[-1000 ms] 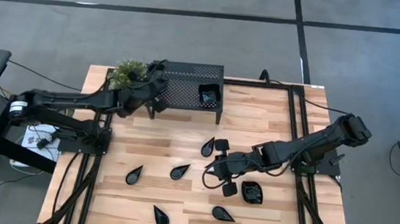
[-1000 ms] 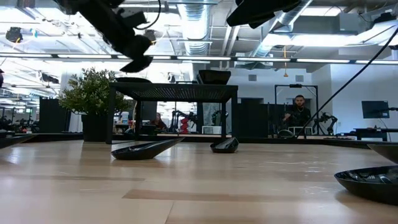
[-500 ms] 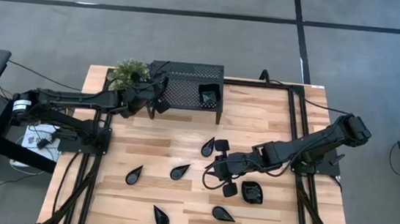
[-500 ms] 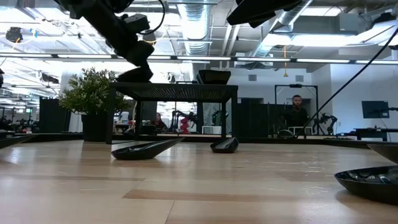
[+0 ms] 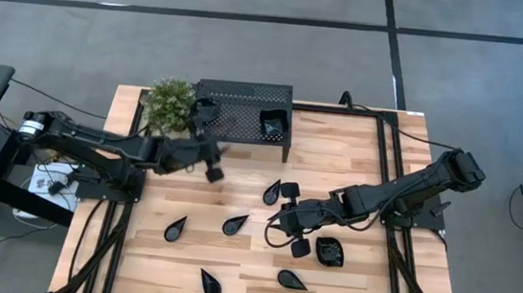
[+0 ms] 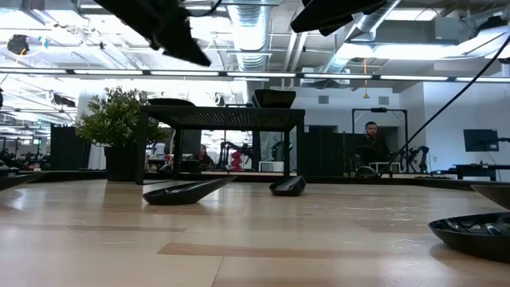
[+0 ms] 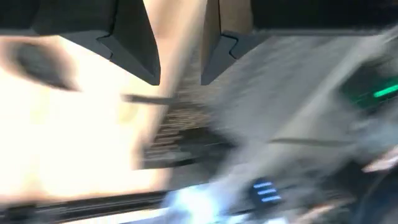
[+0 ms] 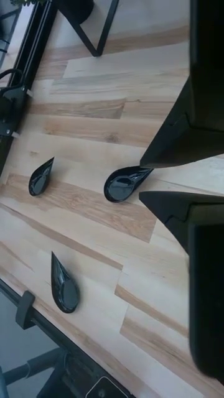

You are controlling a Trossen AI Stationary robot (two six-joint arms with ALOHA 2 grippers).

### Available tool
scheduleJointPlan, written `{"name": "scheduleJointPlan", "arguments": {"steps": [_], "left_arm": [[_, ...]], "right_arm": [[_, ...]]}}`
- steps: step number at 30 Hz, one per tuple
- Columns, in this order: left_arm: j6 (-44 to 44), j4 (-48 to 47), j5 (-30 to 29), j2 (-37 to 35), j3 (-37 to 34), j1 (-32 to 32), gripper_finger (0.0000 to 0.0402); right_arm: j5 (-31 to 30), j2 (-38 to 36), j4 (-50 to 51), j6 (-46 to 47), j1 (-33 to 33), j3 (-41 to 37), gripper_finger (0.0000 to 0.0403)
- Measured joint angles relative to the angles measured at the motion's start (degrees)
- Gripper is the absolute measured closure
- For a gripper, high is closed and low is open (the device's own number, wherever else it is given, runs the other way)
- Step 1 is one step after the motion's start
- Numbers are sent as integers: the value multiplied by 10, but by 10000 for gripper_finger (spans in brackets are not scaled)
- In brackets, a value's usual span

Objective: Pick & Place Mini shaped plates
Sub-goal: Stack the black leaf-shaped plate on top of the black leaf-shaped plate on the shelf

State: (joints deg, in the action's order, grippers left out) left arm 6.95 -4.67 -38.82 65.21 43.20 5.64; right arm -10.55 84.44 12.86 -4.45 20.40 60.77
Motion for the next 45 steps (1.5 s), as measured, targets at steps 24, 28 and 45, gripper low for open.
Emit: {"name": "scheduleJointPlan", "arguments": {"steps": [24, 28, 45], "left_arm": [[-30, 9, 153, 1, -14, 123, 297], [-30, 12, 153, 1, -38, 123, 297], [-30, 45, 153, 1, -55, 122, 297]], "right_arm": [[2, 41, 63, 277, -29, -1, 337], [2, 49, 104, 337, -25, 0, 337], [181, 78, 322, 751, 92, 0, 337]]}}
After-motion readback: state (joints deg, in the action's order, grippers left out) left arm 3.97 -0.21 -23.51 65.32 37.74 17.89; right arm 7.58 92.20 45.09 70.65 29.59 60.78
